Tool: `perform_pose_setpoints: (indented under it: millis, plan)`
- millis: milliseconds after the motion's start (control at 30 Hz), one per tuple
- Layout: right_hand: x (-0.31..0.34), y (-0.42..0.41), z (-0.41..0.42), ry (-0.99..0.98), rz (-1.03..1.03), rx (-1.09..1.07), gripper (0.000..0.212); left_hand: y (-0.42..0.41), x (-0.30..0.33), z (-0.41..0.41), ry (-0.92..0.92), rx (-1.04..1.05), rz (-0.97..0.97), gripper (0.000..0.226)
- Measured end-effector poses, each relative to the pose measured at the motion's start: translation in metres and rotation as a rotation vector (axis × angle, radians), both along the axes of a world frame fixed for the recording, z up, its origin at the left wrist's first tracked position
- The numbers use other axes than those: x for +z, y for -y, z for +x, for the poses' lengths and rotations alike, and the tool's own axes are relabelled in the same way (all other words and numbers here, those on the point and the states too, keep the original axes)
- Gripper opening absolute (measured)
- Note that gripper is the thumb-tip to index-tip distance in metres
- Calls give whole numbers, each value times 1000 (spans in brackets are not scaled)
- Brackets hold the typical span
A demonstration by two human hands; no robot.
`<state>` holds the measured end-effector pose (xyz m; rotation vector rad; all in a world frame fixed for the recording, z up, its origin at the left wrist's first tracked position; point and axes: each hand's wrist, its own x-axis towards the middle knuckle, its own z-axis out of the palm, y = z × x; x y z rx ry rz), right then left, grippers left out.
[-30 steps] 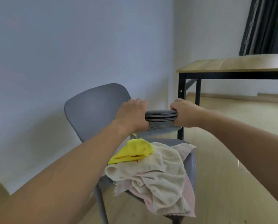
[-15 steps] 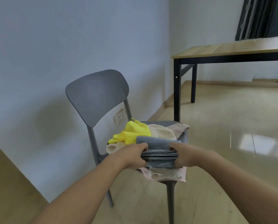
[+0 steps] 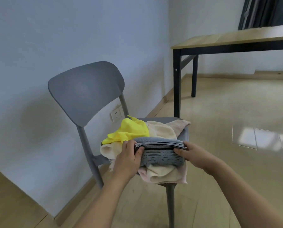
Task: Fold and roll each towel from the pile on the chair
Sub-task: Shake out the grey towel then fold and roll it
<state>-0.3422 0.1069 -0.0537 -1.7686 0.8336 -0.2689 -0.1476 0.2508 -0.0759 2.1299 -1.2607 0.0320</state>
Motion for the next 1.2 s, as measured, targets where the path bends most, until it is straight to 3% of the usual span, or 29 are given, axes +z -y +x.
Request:
perform_pose_setpoints:
  millis: [167,433,700,867,1067,1200]
  plan:
    - [-6,3,9,36,-3,-61,25,11,11,2,194,-66,15,38]
    - [-14,13,32,1,-30,-168,30,32,21,6,64,6,175,25]
    - [-23,28,55,-168,-76,-235,39,58,25,14,-206,74,366,20]
    - [-26,35,58,-197,-55,-200,19,64,26,18,-248,107,423,33]
    - [-32,29,57,-162,-130,-231,31,67,20,15,-175,168,410,41]
    - [-29,27,54,-265,-163,-287,84,63,17,9,-100,199,348,40]
